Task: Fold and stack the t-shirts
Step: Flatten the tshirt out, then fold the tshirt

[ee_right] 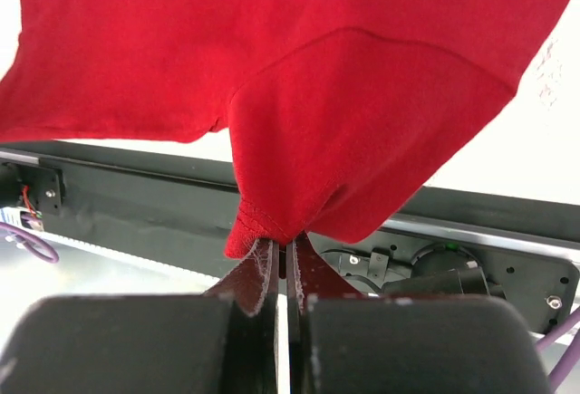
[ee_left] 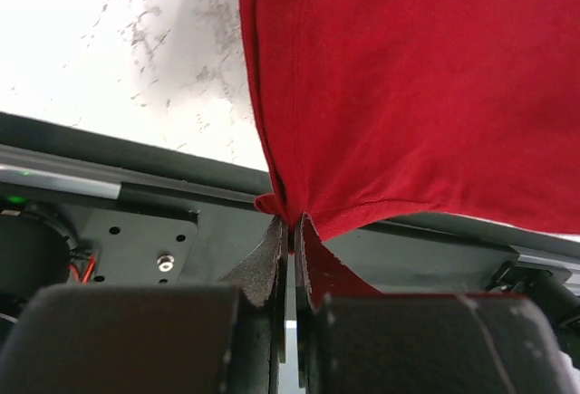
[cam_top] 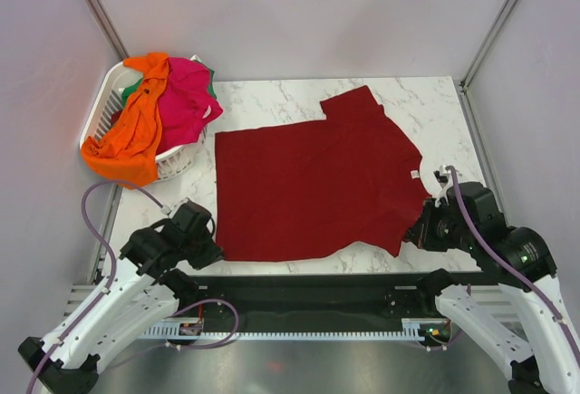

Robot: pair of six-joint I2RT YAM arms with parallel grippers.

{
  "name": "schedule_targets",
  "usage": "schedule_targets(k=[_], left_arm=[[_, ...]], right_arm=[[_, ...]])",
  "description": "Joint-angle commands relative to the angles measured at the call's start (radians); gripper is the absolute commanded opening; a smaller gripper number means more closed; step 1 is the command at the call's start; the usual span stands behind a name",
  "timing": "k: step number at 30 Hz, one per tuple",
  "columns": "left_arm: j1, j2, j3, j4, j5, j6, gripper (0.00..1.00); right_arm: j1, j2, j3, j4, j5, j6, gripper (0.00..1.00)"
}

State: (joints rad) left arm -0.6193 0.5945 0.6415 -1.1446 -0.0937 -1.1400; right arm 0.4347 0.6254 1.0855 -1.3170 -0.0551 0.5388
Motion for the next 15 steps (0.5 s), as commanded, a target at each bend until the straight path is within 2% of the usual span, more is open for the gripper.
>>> schedule_targets(k=[1,6,10,15], left_arm=[[-0.003,-0.002,0.015,-0.044,0.017,-0.035,0.02],[-0.003,0.01,0.02,-0.043,0.008,-0.026,0.02],[-0.003,0.047,0.056,-0.038,-0.015,-0.001,0.02],[-0.002,0.186,0.15,0.002,-0.049,0.1,0.03]], right_arm=[[0.002,-0.007,0.057,-0.119,0.02,0.013,0.0],[0.004,0.026,0.128,-0.123,0.049,0.006,0.0],[0.002,0.098,0.162,-0.059,0.076,-0.013,0.0],[0.004,0.222,0.218,0.021,0.107,-0.048,0.0]])
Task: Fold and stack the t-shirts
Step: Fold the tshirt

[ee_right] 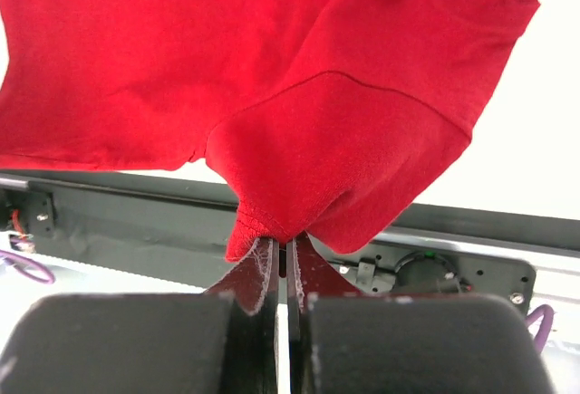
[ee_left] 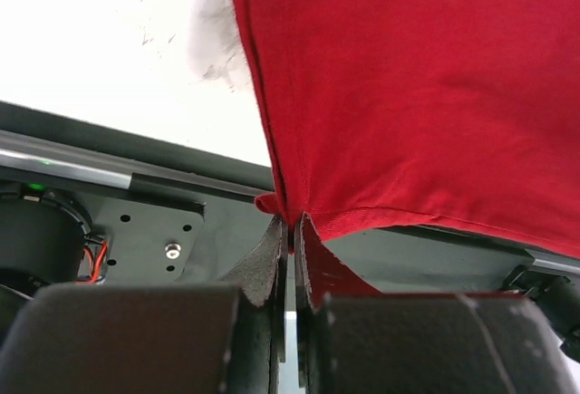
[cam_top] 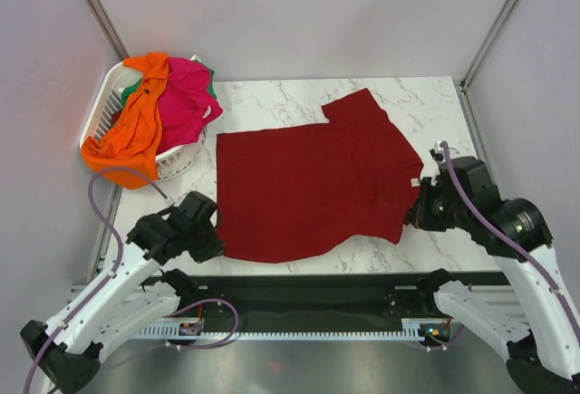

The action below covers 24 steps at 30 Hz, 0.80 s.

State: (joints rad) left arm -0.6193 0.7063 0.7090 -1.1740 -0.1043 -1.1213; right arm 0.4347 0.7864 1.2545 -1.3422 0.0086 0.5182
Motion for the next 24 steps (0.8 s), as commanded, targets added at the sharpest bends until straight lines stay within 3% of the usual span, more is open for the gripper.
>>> schedule_targets(k=[1,7,14,24], left_arm=[[-0.002,0.1,0.122,0.036,-0.057,0.1,0.03],[0.038,0.327,0.265,0.08,-0.112,0.247,0.03],[0.299,0.488,0.352,0.217,0.005,0.469,0.02],[0.365,0.771,0.506,0.304,0.049,0.591,0.02]], right_arm=[[0.003,0.079,0.051,0.057,0.037,-0.04,0.0],[0.004,0.235,0.043,0.143,0.013,-0.096,0.01],[0.001,0.427,0.103,0.215,0.09,-0.145,0.02],[-0.062,0.718,0.218,0.276,0.142,-0.196,0.01]])
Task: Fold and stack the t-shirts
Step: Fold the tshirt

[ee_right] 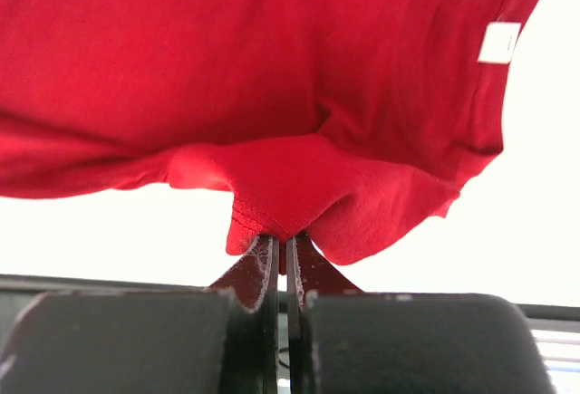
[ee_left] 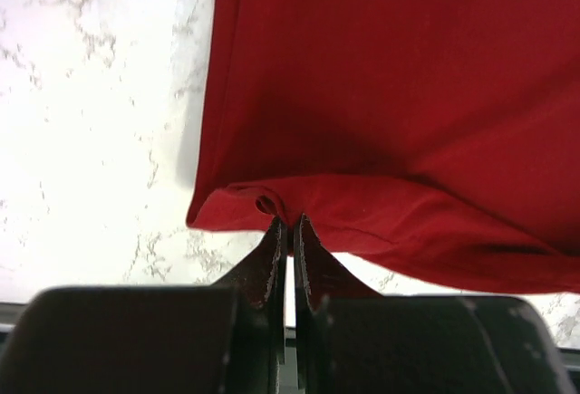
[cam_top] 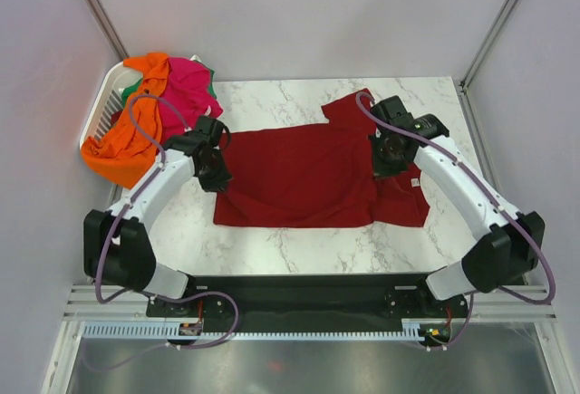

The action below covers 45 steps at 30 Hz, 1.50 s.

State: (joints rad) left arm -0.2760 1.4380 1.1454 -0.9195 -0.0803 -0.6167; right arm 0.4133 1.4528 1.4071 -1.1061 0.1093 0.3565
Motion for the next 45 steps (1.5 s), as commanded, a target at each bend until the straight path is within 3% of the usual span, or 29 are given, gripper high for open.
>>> schedule_targets(k=[1,14,26,45], left_arm=[[0.032,0.054,0.077,0.053,0.024,0.092,0.02],[0.084,0.237,0.166,0.065,0.031,0.147,0.02],[0.109,0.32,0.191,0.071,-0.029,0.15,0.02],[0.113,0.38,0.223,0.045,-0.093,0.161,0.06]], right_arm=[[-0.048,0.069,0.09,0.049,0.041,-0.043,0.01],[-0.103,0.354,0.277,0.069,0.113,-0.063,0.01],[-0.149,0.494,0.417,0.066,0.22,-0.057,0.04],[-0.206,0.629,0.484,0.038,0.285,-0.059,0.08]])
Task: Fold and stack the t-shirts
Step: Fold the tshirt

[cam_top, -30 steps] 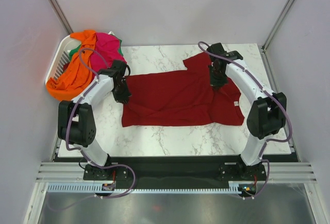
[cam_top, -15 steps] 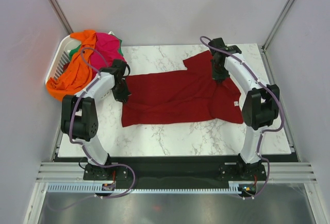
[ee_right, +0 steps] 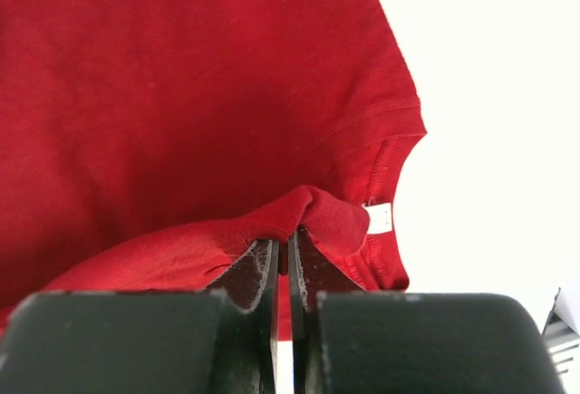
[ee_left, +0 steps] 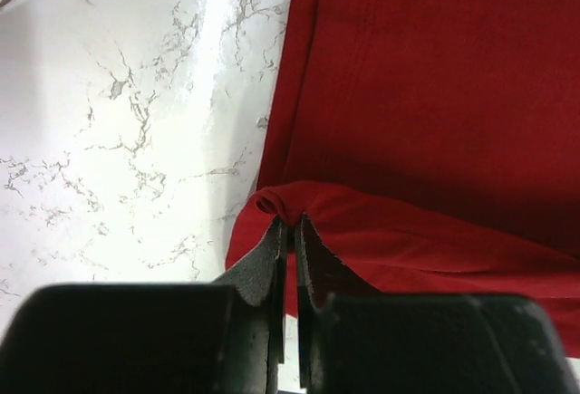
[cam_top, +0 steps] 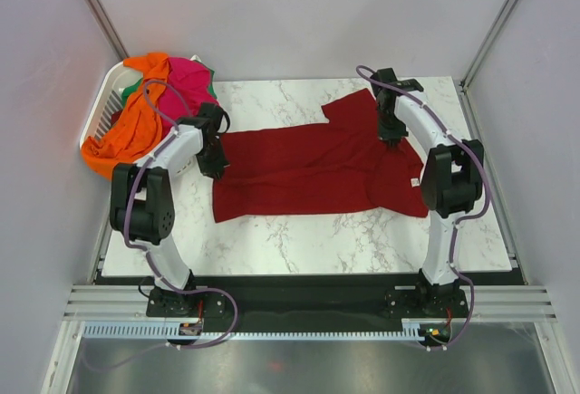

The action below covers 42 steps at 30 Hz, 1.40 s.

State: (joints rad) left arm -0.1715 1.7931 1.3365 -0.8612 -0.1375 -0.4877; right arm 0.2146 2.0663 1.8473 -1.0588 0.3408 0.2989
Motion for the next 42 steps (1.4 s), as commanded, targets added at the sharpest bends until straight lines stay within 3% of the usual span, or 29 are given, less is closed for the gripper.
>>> schedule_targets(k=[1,2,3,4,5,7,8,9,11,13,15,20,22,27,29,32,37,42], left_arm=[[0.009,0.026,0.033,-0.012,-0.031,0.034,0.1],[0.01,0.031,0.036,-0.012,-0.019,0.035,0.14],[0.009,0.032,0.036,-0.012,-0.01,0.034,0.23],[0.007,0.034,0.039,-0.013,0.002,0.034,0.27],[0.007,0.031,0.043,-0.012,0.007,0.034,0.31],[0.007,0.017,0.05,-0.01,0.015,0.032,0.51],[0.004,0.006,0.053,-0.013,0.003,0.032,0.58],[0.003,-0.024,0.056,-0.013,-0.005,0.031,0.71],[0.0,-0.061,0.066,-0.015,-0.019,0.024,0.76],[-0.003,-0.124,0.067,-0.022,-0.025,0.015,0.79],[-0.011,-0.173,0.05,-0.03,-0.033,0.0,0.79],[-0.052,-0.352,-0.164,-0.018,-0.021,-0.06,0.79],[-0.066,-0.406,-0.287,0.017,0.011,-0.097,0.79],[-0.068,-0.517,-0.463,0.091,0.029,-0.182,0.79],[-0.068,-0.532,-0.519,0.131,0.045,-0.206,0.8],[-0.069,-0.54,-0.571,0.187,0.068,-0.239,0.81],[-0.066,-0.502,-0.619,0.247,0.046,-0.258,0.83],[-0.066,-0.465,-0.62,0.287,0.045,-0.249,0.83]], right_arm=[[-0.011,0.027,0.049,-0.01,0.046,0.0,0.08],[-0.011,0.035,0.056,-0.015,0.041,0.003,0.13],[-0.011,0.043,0.073,-0.012,0.026,0.005,0.22],[-0.011,0.055,0.081,-0.012,-0.003,0.005,0.32],[-0.011,0.064,0.107,-0.012,-0.008,0.009,0.54],[-0.011,0.084,0.144,-0.015,-0.01,0.011,0.68],[-0.011,0.09,0.168,-0.02,0.006,0.009,0.85],[-0.009,0.098,0.225,-0.038,0.018,0.012,0.91],[-0.011,0.11,0.292,-0.064,0.05,0.014,0.96],[-0.009,0.077,0.331,-0.081,0.056,0.023,0.96],[-0.009,0.02,0.239,-0.049,0.058,0.038,0.97],[-0.072,-0.332,-0.284,0.178,-0.146,0.129,0.98],[-0.127,-0.429,-0.394,0.238,-0.291,0.15,0.98],[-0.207,-0.615,-0.726,0.351,-0.382,0.222,0.95],[-0.299,-0.684,-0.848,0.417,-0.434,0.252,0.93],[-0.377,-0.745,-0.913,0.421,-0.448,0.261,0.92],[-0.455,-0.706,-0.977,0.437,-0.513,0.258,0.87],[-0.469,-0.683,-1.028,0.485,-0.527,0.269,0.78]])
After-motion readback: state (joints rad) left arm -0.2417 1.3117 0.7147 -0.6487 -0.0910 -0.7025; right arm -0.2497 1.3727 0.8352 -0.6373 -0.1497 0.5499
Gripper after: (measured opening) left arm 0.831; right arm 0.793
